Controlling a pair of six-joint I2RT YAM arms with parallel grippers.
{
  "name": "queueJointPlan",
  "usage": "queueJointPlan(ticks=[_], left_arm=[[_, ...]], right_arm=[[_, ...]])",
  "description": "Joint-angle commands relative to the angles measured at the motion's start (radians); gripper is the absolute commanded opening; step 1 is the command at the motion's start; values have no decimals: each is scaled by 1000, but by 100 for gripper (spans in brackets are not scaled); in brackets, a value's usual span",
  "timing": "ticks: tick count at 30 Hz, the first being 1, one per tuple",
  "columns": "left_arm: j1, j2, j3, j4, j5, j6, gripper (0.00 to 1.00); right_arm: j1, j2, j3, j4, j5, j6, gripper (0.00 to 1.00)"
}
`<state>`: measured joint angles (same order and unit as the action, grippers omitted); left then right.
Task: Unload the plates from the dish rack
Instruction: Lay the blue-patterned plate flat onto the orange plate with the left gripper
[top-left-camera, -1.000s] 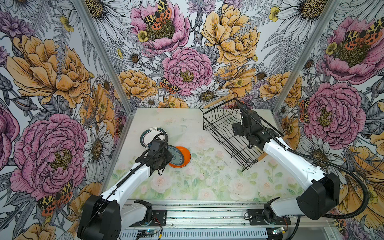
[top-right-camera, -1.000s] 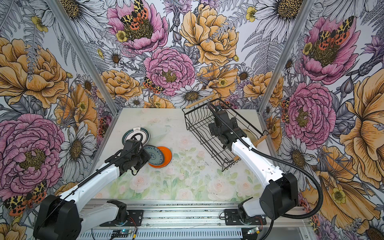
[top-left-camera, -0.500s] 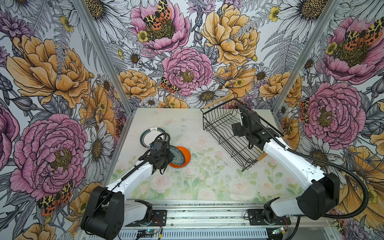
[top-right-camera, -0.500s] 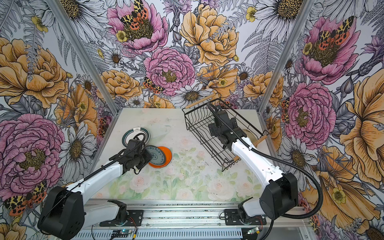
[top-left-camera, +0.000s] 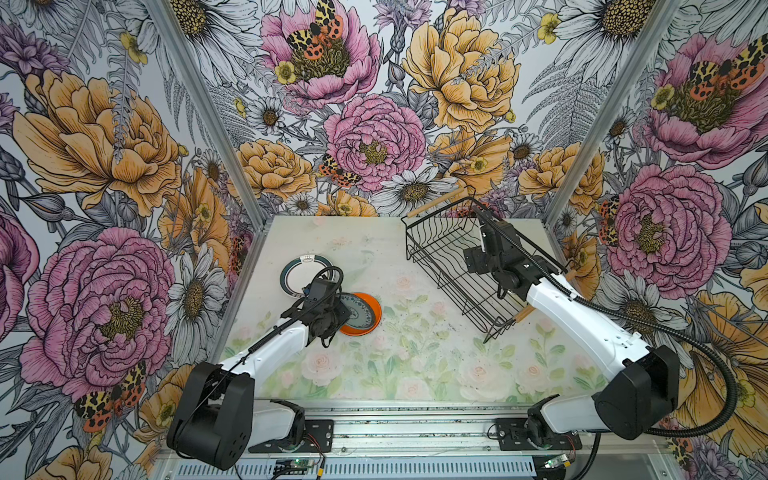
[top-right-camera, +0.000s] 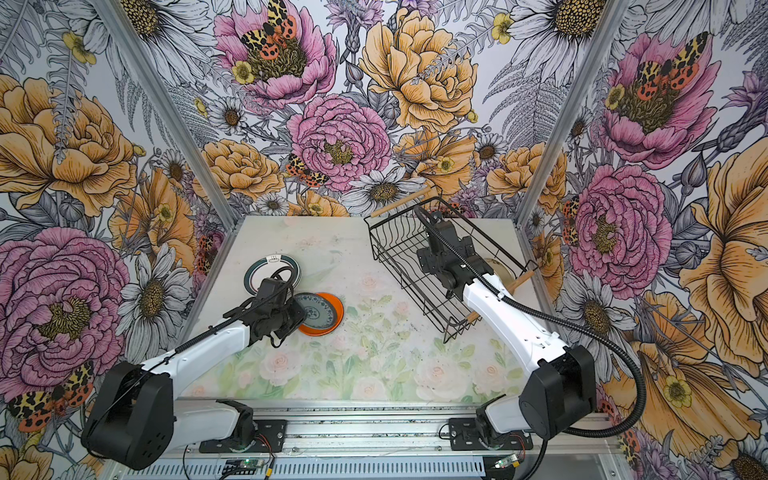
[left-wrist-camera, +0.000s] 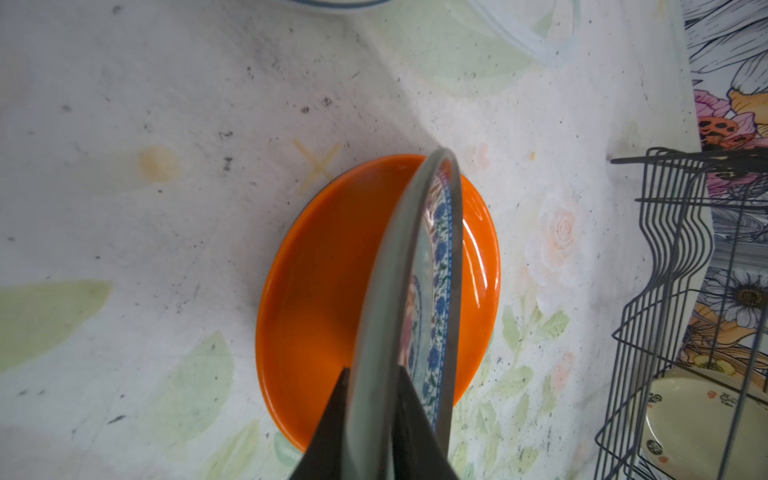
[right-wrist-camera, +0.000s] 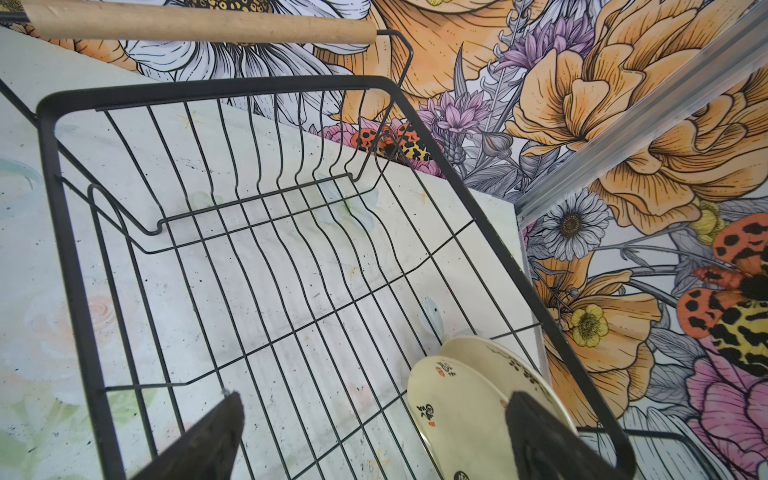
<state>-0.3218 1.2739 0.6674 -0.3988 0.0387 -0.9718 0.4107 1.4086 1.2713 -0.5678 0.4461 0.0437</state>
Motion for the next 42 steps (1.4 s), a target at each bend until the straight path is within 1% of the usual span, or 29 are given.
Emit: queueJointPlan(ticks=[1,3,11,17,26,32,42], left_arm=[[-10,-1,0,17,18,-5,25],[-10,-2,0,17,17,-5,30],[-10,-4,7,-9,4,-2,35],[-11,2,22,-55,-18,2,44],[-11,7,41,-102,-47,4,47],[-17,-5,67,-164,-95,14,50],[-15,31,91,-173,-88,34,51]], right_arm=[[-10,9,7,0,-16,17,99],[-9,11,5,0,-15,17,100],[-9,14,1,0,-20,18,99],[-10,16,0,0,-23,18,99],[-12,22,2,0,-30,16,100],[-12,36,14,0,-40,16,100],[-12,41,19,0,-41,13,99]])
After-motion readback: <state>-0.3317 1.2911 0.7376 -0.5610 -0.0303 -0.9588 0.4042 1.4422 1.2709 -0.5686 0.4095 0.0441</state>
